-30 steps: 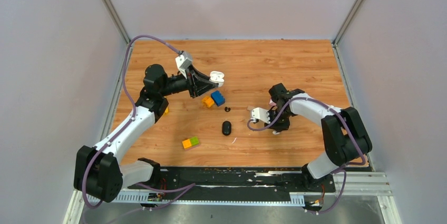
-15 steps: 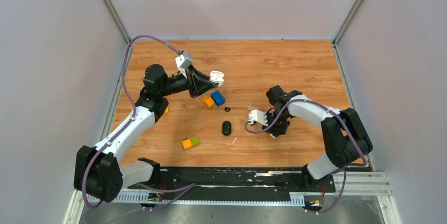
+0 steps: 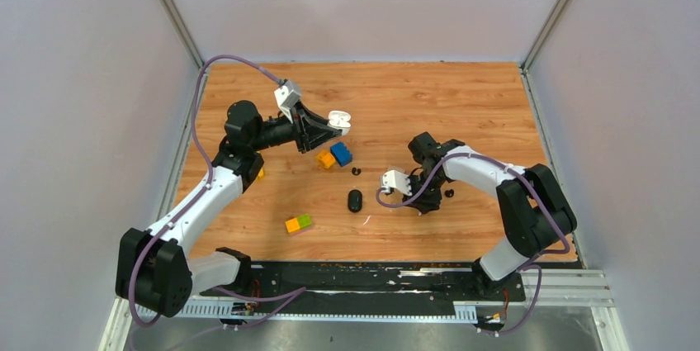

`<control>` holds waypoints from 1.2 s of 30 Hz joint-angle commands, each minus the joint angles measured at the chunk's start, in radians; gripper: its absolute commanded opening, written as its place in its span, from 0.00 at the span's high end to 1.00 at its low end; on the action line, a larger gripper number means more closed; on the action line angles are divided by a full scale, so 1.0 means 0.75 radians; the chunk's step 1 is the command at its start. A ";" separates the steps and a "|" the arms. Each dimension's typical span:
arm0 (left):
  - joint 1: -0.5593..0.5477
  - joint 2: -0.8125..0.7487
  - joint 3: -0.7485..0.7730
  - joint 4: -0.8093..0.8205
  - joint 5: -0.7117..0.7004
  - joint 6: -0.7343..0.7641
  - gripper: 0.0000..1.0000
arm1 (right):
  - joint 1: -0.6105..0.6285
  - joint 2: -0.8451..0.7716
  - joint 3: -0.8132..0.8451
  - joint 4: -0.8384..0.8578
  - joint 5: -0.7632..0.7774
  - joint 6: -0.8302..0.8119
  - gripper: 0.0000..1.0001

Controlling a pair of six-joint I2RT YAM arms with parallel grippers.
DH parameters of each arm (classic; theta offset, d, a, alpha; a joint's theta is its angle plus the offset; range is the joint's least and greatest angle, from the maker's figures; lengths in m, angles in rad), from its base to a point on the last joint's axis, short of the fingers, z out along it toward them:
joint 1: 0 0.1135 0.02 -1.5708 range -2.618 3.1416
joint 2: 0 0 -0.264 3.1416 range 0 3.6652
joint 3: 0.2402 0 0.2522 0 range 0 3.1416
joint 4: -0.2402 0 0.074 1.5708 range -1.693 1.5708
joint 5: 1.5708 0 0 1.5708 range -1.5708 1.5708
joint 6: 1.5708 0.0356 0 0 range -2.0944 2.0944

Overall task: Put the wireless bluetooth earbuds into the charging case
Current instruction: Pick up the right earbud from the center of the board.

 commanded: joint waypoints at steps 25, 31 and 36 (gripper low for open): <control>0.007 -0.018 -0.027 0.031 -0.003 0.037 1.00 | 0.006 -0.172 0.080 0.007 -0.155 0.150 0.83; 0.005 0.010 -0.063 0.090 -0.005 0.006 1.00 | 0.015 -0.345 0.189 0.033 -0.184 0.230 0.84; -0.010 0.042 -0.085 0.175 -0.024 -0.047 1.00 | 0.078 -0.488 0.351 0.245 -0.065 0.222 0.84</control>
